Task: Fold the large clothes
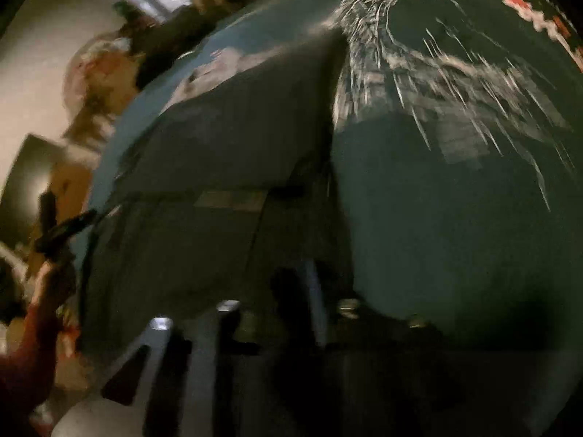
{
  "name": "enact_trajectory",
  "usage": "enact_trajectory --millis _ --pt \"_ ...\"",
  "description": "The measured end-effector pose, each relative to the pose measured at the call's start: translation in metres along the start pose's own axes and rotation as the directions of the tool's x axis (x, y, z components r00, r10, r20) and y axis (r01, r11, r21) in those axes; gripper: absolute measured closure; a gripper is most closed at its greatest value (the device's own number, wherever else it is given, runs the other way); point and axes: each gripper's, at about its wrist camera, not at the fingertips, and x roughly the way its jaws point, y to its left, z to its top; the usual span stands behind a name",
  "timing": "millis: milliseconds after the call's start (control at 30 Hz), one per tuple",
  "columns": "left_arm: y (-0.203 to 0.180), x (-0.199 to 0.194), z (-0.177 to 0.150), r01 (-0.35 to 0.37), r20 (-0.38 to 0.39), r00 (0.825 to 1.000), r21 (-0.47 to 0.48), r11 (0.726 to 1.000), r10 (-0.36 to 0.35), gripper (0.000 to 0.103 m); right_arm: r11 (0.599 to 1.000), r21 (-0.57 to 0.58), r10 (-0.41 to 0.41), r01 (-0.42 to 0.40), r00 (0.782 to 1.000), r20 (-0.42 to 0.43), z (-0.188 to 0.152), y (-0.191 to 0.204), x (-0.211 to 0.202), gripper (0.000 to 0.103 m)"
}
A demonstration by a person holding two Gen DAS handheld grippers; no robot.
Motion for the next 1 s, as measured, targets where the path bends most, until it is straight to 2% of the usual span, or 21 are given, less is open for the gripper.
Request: enact_trajectory --millis 67,133,267,333,467,567,733,1000 --pt "0.008 -0.022 -0.025 0.046 0.002 0.999 -0.035 0.998 -0.046 0.017 0.999 -0.036 -0.005 0.004 0.999 -0.038 -0.037 0.004 -0.022 0.043" --pt "0.015 -0.04 -0.052 0.079 0.005 0.997 -0.062 0.995 -0.079 0.017 0.998 -0.06 -0.013 0.009 0.997 -0.078 -0.065 0.008 -0.033 0.035" --pt "0.01 -0.057 -0.079 0.131 0.005 0.991 -0.097 0.987 -0.131 0.017 0.994 -0.11 -0.028 0.009 0.986 -0.166 -0.119 0.017 -0.042 0.035" --pt "0.01 -0.059 -0.089 0.133 -0.008 0.991 -0.104 0.986 -0.134 0.016 0.991 -0.132 -0.04 0.017 0.984 -0.174 -0.13 0.021 -0.042 0.035" --pt "0.013 -0.063 -0.095 0.134 -0.019 0.99 -0.111 0.985 -0.136 0.016 0.989 -0.147 -0.037 0.014 0.988 -0.151 -0.137 0.03 -0.045 0.034" --pt "0.019 -0.066 -0.098 0.146 -0.004 0.989 -0.133 0.98 -0.147 0.017 0.987 -0.162 -0.037 0.01 0.986 -0.164 -0.14 0.031 -0.034 0.035" --pt "0.026 -0.072 -0.108 0.141 0.003 0.99 -0.137 0.98 -0.142 0.016 0.979 -0.197 -0.086 0.056 0.985 -0.15 -0.138 0.037 -0.027 0.035" --pt "0.03 -0.07 -0.118 0.172 -0.007 0.985 -0.109 0.979 -0.174 0.017 0.986 -0.143 0.052 -0.083 0.977 -0.208 -0.148 0.043 -0.013 0.033"
